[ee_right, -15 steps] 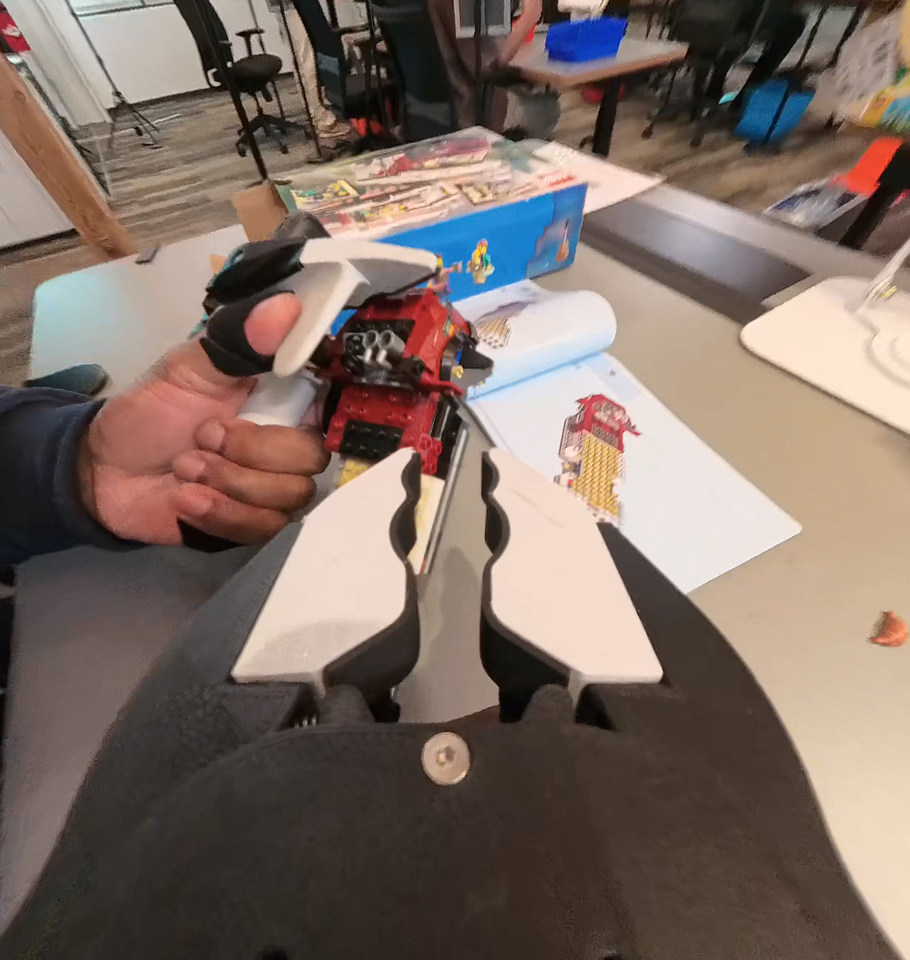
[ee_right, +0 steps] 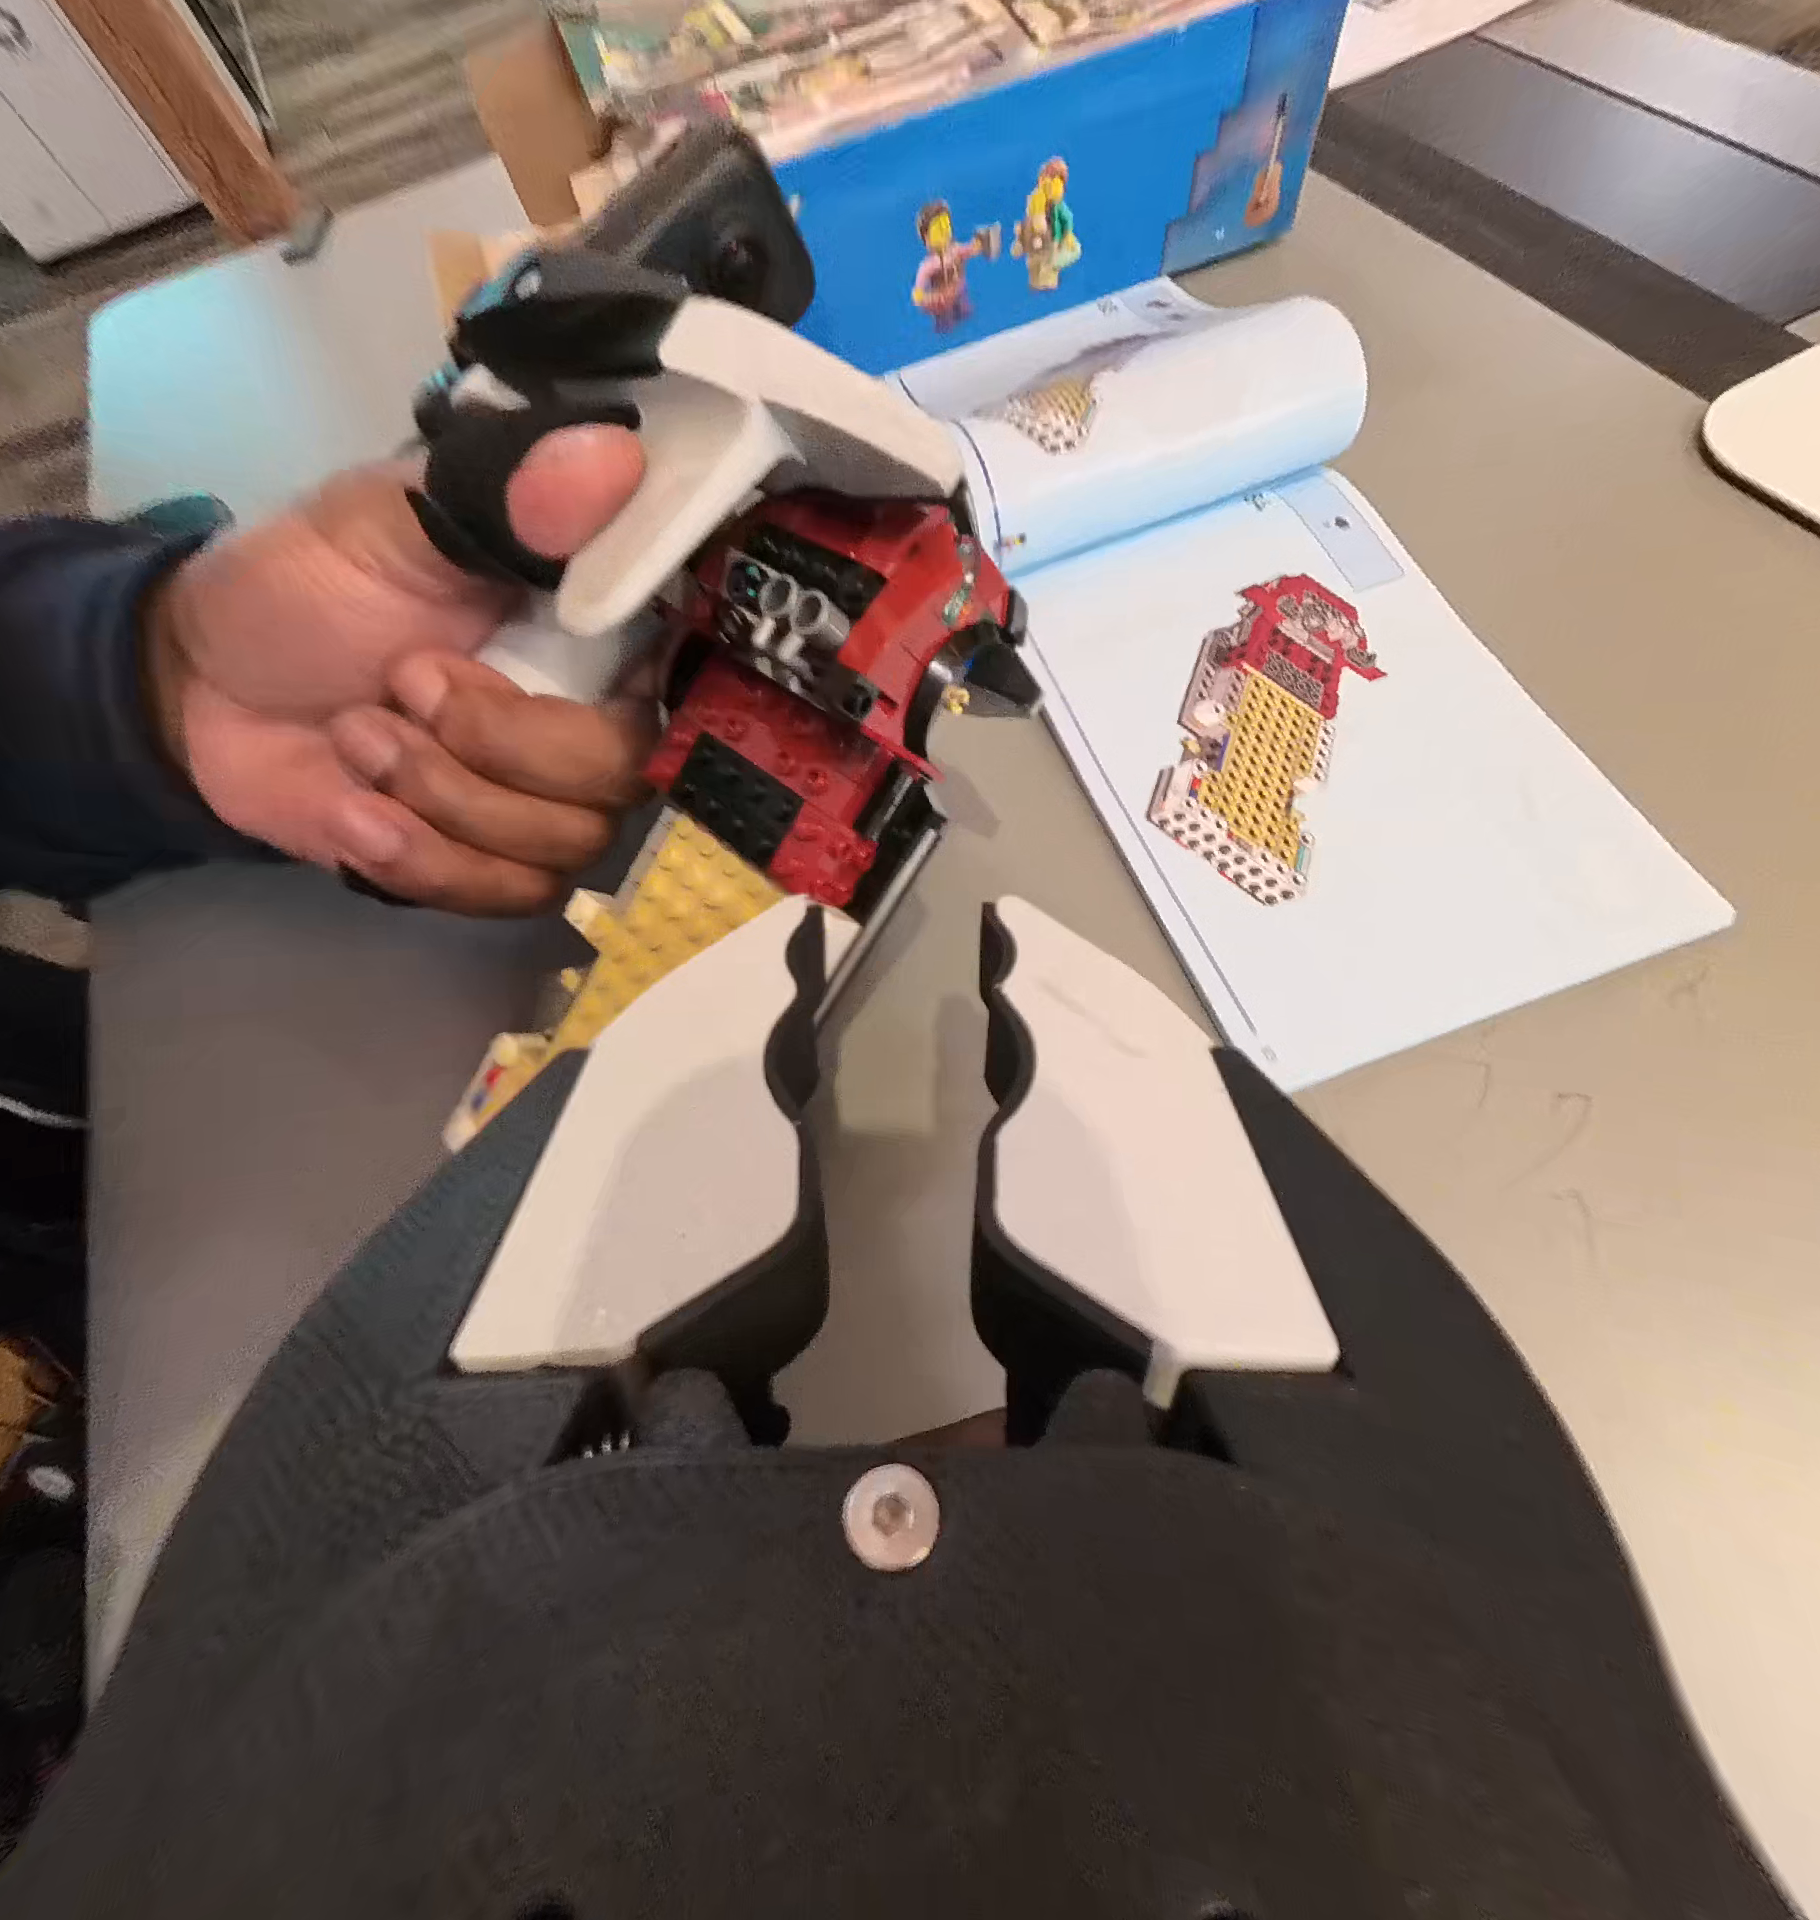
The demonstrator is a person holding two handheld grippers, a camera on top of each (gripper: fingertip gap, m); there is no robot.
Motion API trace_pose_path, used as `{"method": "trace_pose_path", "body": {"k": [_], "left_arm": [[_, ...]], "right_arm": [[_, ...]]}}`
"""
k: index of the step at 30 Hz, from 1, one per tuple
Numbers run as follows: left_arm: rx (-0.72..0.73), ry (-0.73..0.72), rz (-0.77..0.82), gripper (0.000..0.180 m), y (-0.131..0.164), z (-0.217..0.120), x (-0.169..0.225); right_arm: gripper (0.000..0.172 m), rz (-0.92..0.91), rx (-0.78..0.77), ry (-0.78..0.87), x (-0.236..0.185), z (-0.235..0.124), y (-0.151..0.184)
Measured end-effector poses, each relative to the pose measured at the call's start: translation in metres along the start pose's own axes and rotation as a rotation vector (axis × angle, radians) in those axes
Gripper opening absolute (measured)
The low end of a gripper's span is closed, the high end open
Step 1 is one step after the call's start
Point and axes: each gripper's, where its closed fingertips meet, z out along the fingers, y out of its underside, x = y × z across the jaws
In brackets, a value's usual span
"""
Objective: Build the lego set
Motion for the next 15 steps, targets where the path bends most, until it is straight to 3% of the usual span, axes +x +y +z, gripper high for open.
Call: {"method": "trace_pose_path", "body": {"k": [7, 15], "left_arm": [[-0.095, -0.128, -0.057, 0.052, 0.014, 0.007, -0.021], [-0.178, -0.28, -0.003, 0.054, 0.02, 0.0, -0.039]], "right_arm": [[0.028, -0.001, -0.061, 0.015, 0.009, -0.022, 0.03], [0.028, 0.017, -0.107, 0.044, 0.024, -0.063, 0.075]]}}
